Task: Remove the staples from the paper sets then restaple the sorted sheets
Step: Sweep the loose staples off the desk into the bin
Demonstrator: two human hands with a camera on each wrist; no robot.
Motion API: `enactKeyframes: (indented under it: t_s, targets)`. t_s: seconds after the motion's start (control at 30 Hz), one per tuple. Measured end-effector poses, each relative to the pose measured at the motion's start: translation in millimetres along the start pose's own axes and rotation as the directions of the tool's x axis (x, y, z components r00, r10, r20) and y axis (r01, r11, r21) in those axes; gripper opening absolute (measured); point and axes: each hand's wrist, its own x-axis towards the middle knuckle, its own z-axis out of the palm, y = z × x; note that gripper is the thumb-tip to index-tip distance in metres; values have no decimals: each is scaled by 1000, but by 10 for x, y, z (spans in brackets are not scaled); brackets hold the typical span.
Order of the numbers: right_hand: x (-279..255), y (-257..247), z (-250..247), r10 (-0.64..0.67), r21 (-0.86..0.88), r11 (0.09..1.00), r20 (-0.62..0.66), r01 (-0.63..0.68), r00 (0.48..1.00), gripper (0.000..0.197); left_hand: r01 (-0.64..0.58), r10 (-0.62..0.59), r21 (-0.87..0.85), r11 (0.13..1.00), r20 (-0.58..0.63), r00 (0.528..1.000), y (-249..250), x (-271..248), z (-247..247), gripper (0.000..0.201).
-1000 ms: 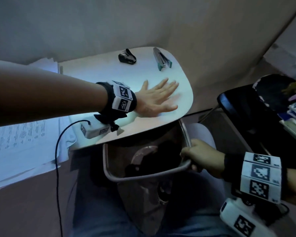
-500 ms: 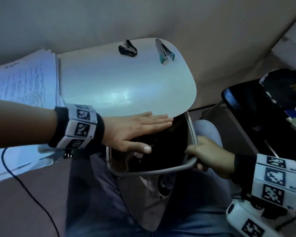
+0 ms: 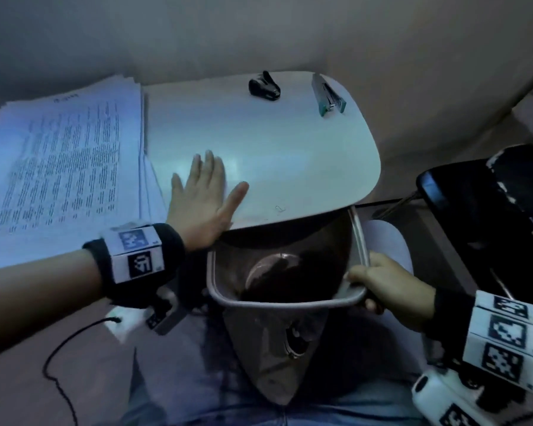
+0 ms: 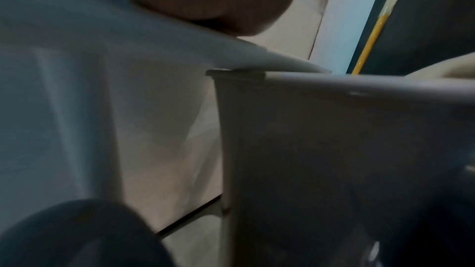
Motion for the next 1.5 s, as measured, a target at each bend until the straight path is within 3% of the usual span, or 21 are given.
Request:
enactKeyframes:
  t_s: [0.1, 0.2, 0.27, 0.33, 0.4, 0.47, 0.5, 0.57, 0.63, 0.7, 0.77, 0.83, 0.9, 0.97, 1.03, 1.07, 1.17, 1.27, 1.37, 1.43, 1.5]
  targets:
    - [13, -19, 35, -4, 2, 1000, -28, 4, 1000, 26, -155, 155, 15, 988, 25, 988, 381, -5, 132, 92]
    - [23, -45, 48, -11, 5, 1000, -49, 12, 999, 26, -350, 352, -38, 936, 82, 933, 712, -62, 239, 89]
    - [35, -46, 54, -15, 2, 1000, -40, 15, 999, 27, -443, 479, -265, 857, 93, 873, 797, -130, 217, 79]
    - [49, -42, 58, -8, -2, 1000, -40, 8, 999, 23, -441, 521, -486, 754, 33, 853, 737, -205, 152, 72]
    - [71, -46, 57, -12, 1, 1000, -49, 12, 999, 21, -435, 472, -481, 761, -49, 880, 571, -253, 77, 78]
    - [94, -52, 54, -17, 8, 1000, -59, 18, 998, 24, -346, 333, -306, 887, -95, 938, 316, -233, -3, 78]
    - [104, -54, 55, -18, 12, 1000, -61, 19, 998, 25, -241, 230, -192, 951, -80, 970, 178, -223, -44, 75]
    - [118, -55, 63, -16, 20, 1000, -56, 17, 998, 24, -25, 25, -46, 999, 1, 1000, -40, -214, -77, 76]
    - [132, -47, 76, -20, 22, 1000, -58, 21, 998, 24, 39, -40, 34, 999, 52, 998, -75, -223, -27, 85]
    - [145, -52, 95, -25, 22, 999, -59, 27, 998, 24, -29, 26, 43, 999, 67, 997, 56, -230, 71, 93]
    - [149, -66, 114, -40, 11, 999, -55, 40, 998, 24, -200, 206, -66, 978, 99, 974, 293, -236, 125, 97]
    - [143, -69, 120, -48, 4, 999, -51, 48, 998, 25, -384, 434, -334, 861, 89, 896, 547, -251, 83, 91]
    - [137, -57, 116, -54, 10, 998, -56, 55, 997, 24, -476, 514, -491, 729, -67, 855, 679, -238, 21, 67]
    - [171, -18, 88, -45, 18, 999, -76, 47, 996, 23, -427, 396, -454, 782, -166, 903, 693, -155, -20, 61]
    - [243, 4, 56, -27, 41, 999, -109, 31, 994, 20, -227, 224, -294, 928, -44, 974, 680, -41, -65, 71]
    - [296, 16, 30, -6, 54, 998, -125, 13, 992, 20, -149, 162, -207, 967, 49, 986, 685, 7, -82, 77]
    - [485, 83, -78, 39, 98, 995, -193, -20, 980, 27, -104, 110, -39, 994, 211, 971, 816, 139, -74, 85]
    - [694, 162, -194, 62, 150, 988, -282, -20, 957, 19, -92, 77, 49, 995, 246, 966, 955, 245, -116, 85]
    - [1008, 270, -345, 64, 177, 984, -382, 5, 922, 22, -154, 119, 127, 980, 249, 961, 973, 378, -256, 95]
    - [1147, 288, -457, 117, 244, 970, -414, -13, 903, 21, -212, 154, 140, 967, 339, 928, 1022, 471, -320, 106]
    - [1325, 337, -530, 152, 205, 976, -397, -74, 905, 17, -223, 148, 146, 964, 404, 903, 1130, 516, -313, 110]
